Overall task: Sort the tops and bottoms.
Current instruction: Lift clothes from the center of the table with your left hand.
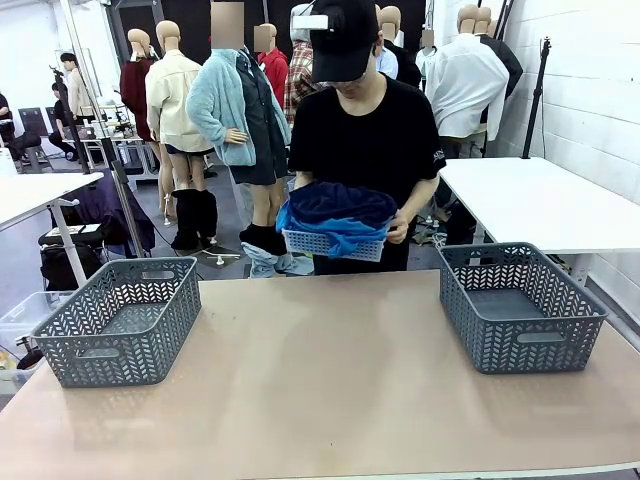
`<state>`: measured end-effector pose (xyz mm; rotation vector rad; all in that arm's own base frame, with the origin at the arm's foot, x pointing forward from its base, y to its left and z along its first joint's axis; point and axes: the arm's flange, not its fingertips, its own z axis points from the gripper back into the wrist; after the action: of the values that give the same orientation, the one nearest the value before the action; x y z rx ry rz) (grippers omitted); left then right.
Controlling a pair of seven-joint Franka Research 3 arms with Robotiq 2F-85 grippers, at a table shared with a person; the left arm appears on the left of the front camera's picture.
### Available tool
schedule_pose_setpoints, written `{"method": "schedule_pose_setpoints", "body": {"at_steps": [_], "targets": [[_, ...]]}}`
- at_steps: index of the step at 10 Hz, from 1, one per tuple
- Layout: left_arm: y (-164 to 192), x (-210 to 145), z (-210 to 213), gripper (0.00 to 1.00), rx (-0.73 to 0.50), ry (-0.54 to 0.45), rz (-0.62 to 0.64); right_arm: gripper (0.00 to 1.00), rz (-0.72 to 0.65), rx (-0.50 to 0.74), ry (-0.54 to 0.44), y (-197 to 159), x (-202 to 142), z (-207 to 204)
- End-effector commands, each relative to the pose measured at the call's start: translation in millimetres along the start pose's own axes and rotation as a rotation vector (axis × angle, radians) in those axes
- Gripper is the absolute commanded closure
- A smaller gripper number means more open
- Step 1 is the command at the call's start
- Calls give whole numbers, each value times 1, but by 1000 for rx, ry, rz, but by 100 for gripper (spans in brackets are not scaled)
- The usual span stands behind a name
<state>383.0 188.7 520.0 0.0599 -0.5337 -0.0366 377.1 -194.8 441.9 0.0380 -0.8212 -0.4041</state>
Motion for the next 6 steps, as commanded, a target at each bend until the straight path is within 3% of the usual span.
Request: {"method": "schedule_pose_setpoints", "body": {"at_steps": [1, 6], "targets": [[1, -3, 1, 0, -10, -6, 2, 0, -20, -11, 5, 4, -1, -1], [1, -3, 1, 0, -10, -6, 2, 0, -20, -11, 5, 4, -1, -1]]}}
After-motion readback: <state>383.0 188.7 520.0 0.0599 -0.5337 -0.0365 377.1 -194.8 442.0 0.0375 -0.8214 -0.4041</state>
